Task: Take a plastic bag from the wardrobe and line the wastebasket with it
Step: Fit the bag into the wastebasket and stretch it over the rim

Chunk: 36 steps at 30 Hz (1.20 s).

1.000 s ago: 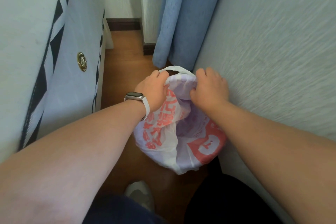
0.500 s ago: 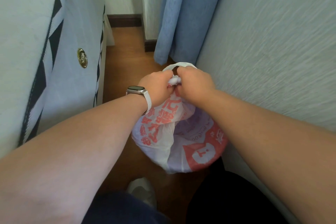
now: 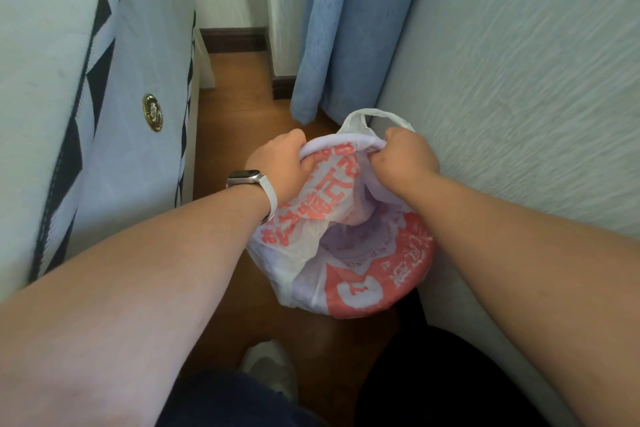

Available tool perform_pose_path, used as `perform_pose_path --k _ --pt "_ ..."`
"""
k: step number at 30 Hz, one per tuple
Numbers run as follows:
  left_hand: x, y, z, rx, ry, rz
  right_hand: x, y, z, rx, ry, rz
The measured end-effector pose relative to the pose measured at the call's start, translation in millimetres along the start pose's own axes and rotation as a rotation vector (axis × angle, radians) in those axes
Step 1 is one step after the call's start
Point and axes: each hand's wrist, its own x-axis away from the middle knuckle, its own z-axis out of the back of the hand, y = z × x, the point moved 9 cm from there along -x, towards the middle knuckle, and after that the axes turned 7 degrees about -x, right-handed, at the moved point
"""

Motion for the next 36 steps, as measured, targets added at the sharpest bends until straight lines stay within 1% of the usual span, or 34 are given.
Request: perform_pose_path --k 5,7,9,14,17,19,21,23,25,28,31,36 --pt "-3 -5 -12 0.048 -0.105 0.054 0 5 -3 -0.015 -0.008 -0.007" --pt "-6 -4 -15 0.031 -0.160 0.063 0 6 -6 -0.018 -0.014 -0.005" --pt "-6 -4 -14 0.003 -0.179 0.060 -1 7 -8 -0.019 -0.019 -0.006" --pt "-2 -5 0 0.084 -0.040 0.065 -3 18 -6 -0.081 -0.013 -0.050" --pt "2 -1 16 -0.082 0.126 -0.029 -4 25 3 -0.090 0.042 -0.053" --pt "8 4 22 -0.208 0.231 -0.096 -5 23 11 -0.027 0.075 -0.002" --pt "13 8 25 -0.301 0.294 -0.126 -5 19 14 -0.019 0.092 0.044" --pt "12 7 18 -0.318 0.263 -0.123 -3 17 11 -0.057 0.081 0.075" --pt "10 1 11 -0.248 0.195 -0.090 1 14 5 -0.106 0.062 0.100" --pt "9 -12 6 -0.121 0.169 0.023 4 11 3 -0.128 0.075 0.116" --pt "8 -22 -9 0.024 0.037 0.141 5 11 2 -0.105 0.074 0.122" --pt "9 -28 -13 0.041 -0.033 0.199 6 12 -1 -0.057 0.072 0.139"
